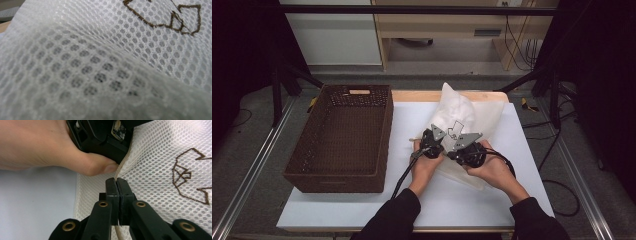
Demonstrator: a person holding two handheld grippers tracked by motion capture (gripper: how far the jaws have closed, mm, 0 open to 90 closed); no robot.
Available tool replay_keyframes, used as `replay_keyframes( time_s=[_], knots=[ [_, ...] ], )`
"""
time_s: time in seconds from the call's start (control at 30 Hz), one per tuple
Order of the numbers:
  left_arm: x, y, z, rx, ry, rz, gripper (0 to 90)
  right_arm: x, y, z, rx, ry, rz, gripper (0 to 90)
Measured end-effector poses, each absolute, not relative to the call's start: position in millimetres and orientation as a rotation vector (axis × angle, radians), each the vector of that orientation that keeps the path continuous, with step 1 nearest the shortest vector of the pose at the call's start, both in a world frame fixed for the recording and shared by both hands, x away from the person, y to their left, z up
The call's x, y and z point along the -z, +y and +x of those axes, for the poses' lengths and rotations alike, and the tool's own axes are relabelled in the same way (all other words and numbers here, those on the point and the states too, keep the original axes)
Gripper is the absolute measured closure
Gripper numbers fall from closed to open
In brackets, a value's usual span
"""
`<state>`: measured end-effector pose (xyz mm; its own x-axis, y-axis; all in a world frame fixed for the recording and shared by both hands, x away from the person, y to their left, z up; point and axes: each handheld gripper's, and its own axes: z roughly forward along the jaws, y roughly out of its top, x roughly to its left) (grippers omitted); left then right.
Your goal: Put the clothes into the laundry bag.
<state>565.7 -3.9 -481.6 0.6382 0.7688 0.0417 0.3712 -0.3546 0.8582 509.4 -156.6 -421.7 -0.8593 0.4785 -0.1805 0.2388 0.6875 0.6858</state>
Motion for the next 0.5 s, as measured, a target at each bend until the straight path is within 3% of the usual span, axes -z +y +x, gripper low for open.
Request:
replay_keyframes(
  time_s=[0.27,0.5],
  knots=[
    [481.3,-2.8,566.2,-0.531,0.913,1.974,90.0,420.6,-155.6,508.2,-0.969,2.558,0.559,89.3],
    [477.7,-4.8,570.7,-0.504,0.919,2.083,90.0,421.6,-155.3,508.6,-0.967,2.563,0.558,89.3]
  ],
)
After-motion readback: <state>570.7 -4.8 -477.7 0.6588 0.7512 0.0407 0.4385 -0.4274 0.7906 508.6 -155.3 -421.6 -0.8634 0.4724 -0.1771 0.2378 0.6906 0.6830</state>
